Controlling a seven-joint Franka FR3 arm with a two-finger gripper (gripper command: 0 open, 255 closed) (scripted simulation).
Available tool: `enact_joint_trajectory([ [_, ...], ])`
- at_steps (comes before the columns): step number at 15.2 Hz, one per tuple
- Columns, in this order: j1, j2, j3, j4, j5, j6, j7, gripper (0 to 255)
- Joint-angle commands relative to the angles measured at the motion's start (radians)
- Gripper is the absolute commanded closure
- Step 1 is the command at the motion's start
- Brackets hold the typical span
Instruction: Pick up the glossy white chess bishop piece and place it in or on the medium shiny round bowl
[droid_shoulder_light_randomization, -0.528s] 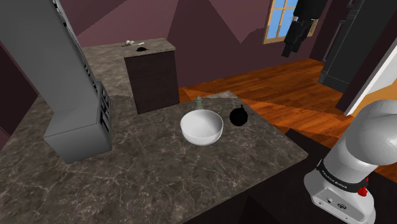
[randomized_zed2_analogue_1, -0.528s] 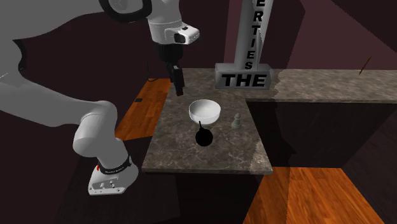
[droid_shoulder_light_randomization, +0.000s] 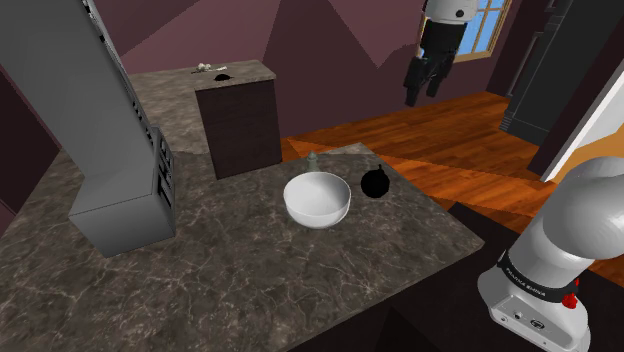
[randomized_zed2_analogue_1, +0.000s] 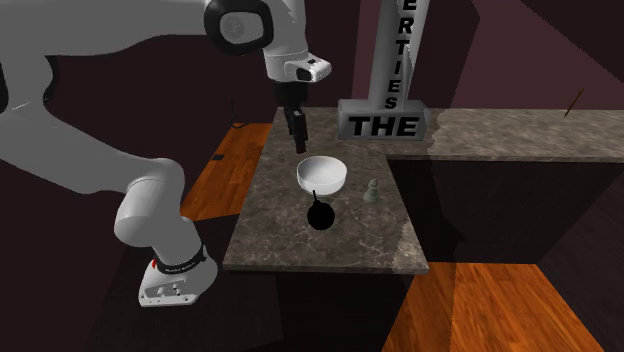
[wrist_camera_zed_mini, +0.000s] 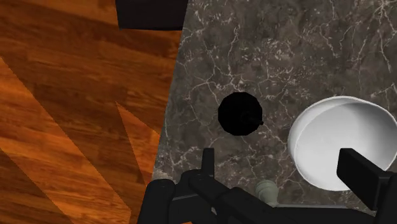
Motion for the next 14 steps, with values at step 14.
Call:
enact_joint_trajectory([
  [14,-0.06,0.517,0.266,0.159,-0.127,0.332,0.501,0],
])
